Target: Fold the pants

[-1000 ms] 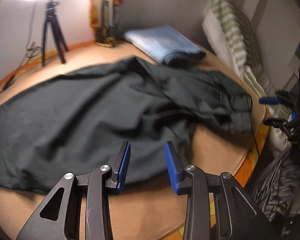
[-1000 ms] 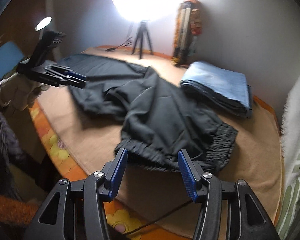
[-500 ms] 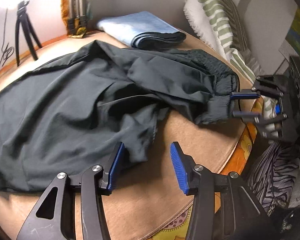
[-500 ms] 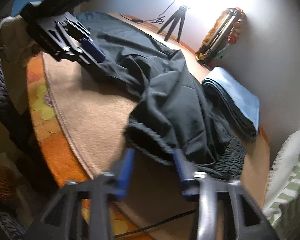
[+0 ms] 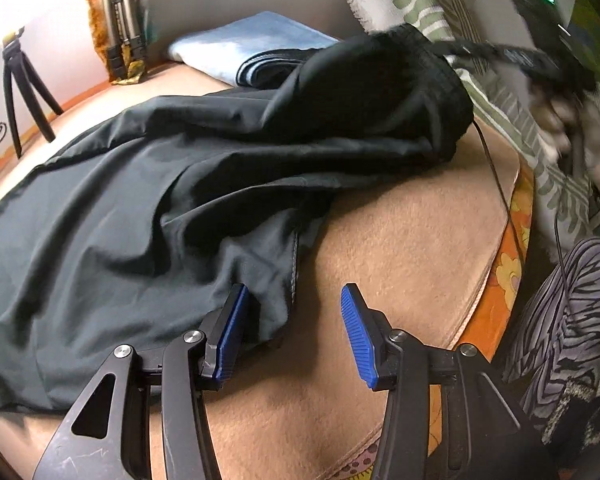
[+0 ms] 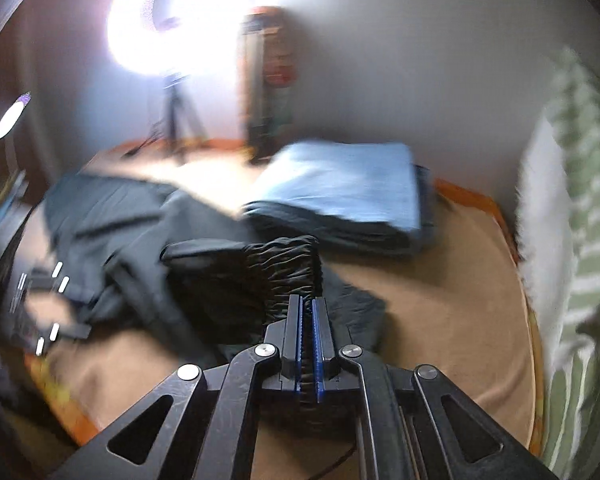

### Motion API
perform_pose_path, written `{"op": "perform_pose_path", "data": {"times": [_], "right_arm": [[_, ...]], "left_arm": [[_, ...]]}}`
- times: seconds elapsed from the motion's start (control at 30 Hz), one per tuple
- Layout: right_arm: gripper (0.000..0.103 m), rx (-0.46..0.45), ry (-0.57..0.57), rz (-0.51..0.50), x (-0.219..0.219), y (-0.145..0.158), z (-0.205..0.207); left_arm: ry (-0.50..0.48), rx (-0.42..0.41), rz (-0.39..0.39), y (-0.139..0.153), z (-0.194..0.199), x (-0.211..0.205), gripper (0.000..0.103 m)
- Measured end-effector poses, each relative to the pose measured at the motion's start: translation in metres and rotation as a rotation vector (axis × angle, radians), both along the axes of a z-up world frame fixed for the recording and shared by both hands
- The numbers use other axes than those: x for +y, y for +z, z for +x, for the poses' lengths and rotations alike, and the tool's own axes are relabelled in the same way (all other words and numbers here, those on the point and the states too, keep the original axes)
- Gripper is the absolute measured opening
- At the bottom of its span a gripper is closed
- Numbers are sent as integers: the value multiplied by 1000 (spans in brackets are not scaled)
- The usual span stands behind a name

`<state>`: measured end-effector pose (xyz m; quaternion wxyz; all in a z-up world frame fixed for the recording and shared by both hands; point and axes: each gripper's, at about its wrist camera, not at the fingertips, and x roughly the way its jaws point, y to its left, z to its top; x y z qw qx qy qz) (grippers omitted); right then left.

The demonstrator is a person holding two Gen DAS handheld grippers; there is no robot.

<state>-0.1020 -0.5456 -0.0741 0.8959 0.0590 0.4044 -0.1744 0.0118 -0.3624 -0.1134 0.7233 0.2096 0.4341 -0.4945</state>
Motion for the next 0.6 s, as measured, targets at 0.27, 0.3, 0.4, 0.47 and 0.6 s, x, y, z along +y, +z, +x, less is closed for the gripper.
{"op": "perform_pose_path", "data": {"times": [0.27,0.3,0.4,0.47,0.6], "right_arm": [[1,39,-215,90,-79,-35,20],[1,50,-234,103,-85,-41,22],[7,93,-249,97,-92,-51,24],[20,89,-264,124,-93,-51,18],[52,57,-340,165,-85,-41,-16]], "left_arm": [[-8,-20,15,-4,-2,-1,46],[-9,-22,17,-4,-2,-1,46],[-19,-27,16,-1,-3,1,46],[-24,-40,10,4,-4,6,47],[-21,-66,-5,13,-9,23,47]]}}
